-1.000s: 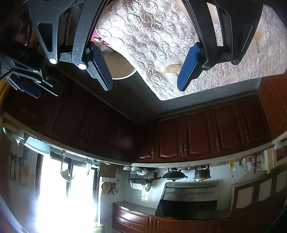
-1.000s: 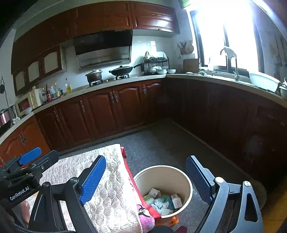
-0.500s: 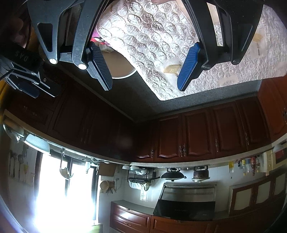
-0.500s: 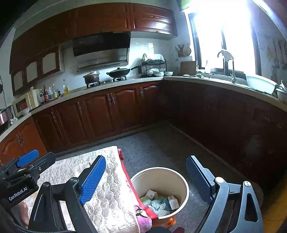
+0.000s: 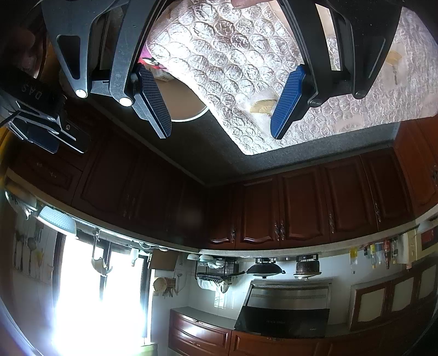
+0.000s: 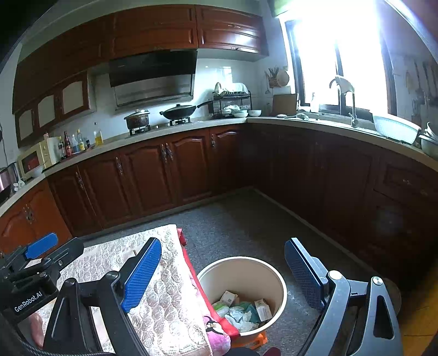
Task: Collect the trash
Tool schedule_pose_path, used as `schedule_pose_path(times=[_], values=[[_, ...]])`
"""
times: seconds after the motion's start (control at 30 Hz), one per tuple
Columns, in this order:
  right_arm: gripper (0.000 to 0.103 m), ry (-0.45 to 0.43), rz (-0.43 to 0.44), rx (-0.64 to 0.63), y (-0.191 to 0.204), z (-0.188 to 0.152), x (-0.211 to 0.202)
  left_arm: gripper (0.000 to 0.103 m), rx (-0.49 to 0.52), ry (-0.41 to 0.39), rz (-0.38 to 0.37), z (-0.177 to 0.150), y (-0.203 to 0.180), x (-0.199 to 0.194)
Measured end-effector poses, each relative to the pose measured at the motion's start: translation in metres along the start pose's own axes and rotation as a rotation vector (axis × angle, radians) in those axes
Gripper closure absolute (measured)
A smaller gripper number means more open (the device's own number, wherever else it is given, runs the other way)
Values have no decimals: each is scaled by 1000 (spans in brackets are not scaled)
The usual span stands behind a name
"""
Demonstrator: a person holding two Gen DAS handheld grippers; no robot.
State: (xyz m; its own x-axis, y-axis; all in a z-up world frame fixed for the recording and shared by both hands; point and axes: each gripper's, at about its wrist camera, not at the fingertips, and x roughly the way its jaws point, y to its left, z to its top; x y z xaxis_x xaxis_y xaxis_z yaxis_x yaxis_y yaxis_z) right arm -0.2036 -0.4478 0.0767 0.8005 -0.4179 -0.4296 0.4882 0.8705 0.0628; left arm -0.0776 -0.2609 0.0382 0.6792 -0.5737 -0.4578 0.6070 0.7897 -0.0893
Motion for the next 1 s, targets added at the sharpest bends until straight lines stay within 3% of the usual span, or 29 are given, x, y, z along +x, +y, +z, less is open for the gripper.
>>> schedule_pose_path(times=[1.0], values=[[12, 21, -10, -28, 6, 1, 8, 29, -6, 16, 4, -2, 0, 5]])
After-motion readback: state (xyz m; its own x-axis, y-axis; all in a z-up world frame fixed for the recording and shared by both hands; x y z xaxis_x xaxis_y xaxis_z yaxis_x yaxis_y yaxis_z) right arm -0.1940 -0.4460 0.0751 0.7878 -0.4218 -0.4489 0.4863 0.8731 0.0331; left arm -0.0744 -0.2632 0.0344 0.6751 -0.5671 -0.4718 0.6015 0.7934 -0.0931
